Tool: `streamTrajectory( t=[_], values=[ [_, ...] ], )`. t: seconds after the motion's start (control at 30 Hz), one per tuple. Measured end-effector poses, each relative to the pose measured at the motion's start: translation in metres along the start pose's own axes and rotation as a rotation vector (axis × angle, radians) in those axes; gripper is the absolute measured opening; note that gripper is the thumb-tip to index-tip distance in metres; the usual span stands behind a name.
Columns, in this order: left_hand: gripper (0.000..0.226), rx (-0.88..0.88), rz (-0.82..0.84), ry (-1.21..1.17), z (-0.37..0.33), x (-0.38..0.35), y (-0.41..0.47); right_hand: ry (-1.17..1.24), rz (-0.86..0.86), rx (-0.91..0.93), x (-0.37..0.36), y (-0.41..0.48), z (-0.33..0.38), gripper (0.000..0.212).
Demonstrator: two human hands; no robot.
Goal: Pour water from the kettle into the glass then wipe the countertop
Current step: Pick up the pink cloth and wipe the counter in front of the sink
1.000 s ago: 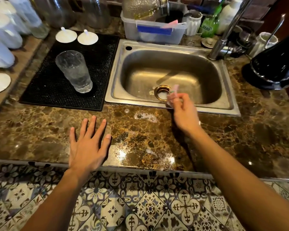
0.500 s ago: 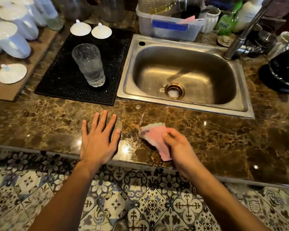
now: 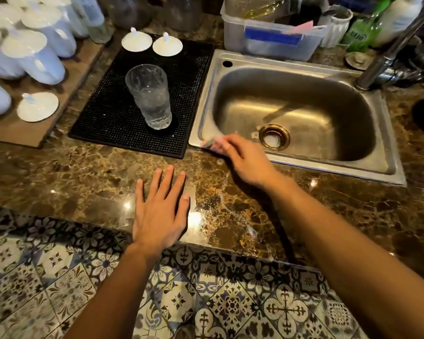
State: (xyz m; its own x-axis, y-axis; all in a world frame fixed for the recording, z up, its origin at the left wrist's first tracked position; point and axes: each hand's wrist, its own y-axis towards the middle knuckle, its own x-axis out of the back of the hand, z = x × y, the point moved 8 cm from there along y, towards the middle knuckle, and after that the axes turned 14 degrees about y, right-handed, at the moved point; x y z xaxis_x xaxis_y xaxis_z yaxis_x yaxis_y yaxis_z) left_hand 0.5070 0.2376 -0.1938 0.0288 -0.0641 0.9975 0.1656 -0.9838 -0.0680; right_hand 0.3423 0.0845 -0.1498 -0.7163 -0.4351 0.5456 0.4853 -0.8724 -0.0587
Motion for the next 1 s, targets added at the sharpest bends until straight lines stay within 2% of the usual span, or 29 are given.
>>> streamTrajectory(
  t=[0.07, 0.2, 0.3, 0.37, 0.43, 0.5, 0.53, 0.63, 0.7, 0.77, 0.83, 0.9, 1.0],
  values=[
    [0.062, 0.002, 0.01, -0.015, 0.001, -0.001, 0.001, 0.016, 0.113, 0.038, -0.019, -0.017, 0.001, 0.033],
    [0.062, 0.01, 0.026, -0.002, 0.002, -0.003, 0.001, 0.02, 0.33, -0.025, -0.039, -0.076, -0.006, 0.031],
    [0.062, 0.012, 0.015, 0.006, 0.003, -0.002, 0.001, 0.204, 0.402, -0.127, -0.039, -0.121, -0.012, 0.023],
    [0.062, 0.012, 0.007, 0.0, 0.002, -0.002, 0.001, 0.504, 0.325, -0.302, -0.028, -0.14, -0.023, 0.022],
    [0.062, 0.016, 0.003, -0.005, 0.003, -0.002, 0.0, 0.802, 0.182, -0.477, -0.008, -0.149, -0.035, 0.029],
    [0.062, 0.016, 0.003, -0.008, 0.002, -0.002, 0.0, 1.052, -0.008, -0.528, 0.023, -0.143, -0.044, 0.032],
    [0.063, 0.017, 0.001, -0.011, 0.002, -0.001, 0.0, 1.081, -0.1, -0.499, 0.044, -0.135, -0.047, 0.03],
    [0.062, 0.02, -0.007, -0.022, 0.001, 0.0, 0.0, 0.794, -0.306, -0.322, 0.106, -0.106, -0.041, 0.024],
    [0.062, 0.021, -0.005, -0.026, 0.001, 0.0, 0.0, 0.63, -0.363, -0.248, 0.119, -0.091, -0.04, 0.023],
    [0.062, 0.019, -0.005, -0.024, 0.001, 0.0, -0.001, 0.355, -0.303, -0.225, 0.104, -0.081, -0.044, 0.023],
    [0.062, 0.02, -0.007, -0.021, 0.001, -0.001, -0.001, 0.096, -0.169, -0.235, 0.07, -0.08, -0.049, 0.029],
    [0.062, 0.019, -0.007, -0.024, 0.0, 0.0, -0.001, 0.003, -0.087, -0.227, 0.038, -0.087, -0.044, 0.033],
    [0.062, 0.022, -0.014, -0.025, 0.001, 0.001, 0.0, 0.008, -0.02, -0.141, 0.005, -0.097, -0.024, 0.033]
  ],
)
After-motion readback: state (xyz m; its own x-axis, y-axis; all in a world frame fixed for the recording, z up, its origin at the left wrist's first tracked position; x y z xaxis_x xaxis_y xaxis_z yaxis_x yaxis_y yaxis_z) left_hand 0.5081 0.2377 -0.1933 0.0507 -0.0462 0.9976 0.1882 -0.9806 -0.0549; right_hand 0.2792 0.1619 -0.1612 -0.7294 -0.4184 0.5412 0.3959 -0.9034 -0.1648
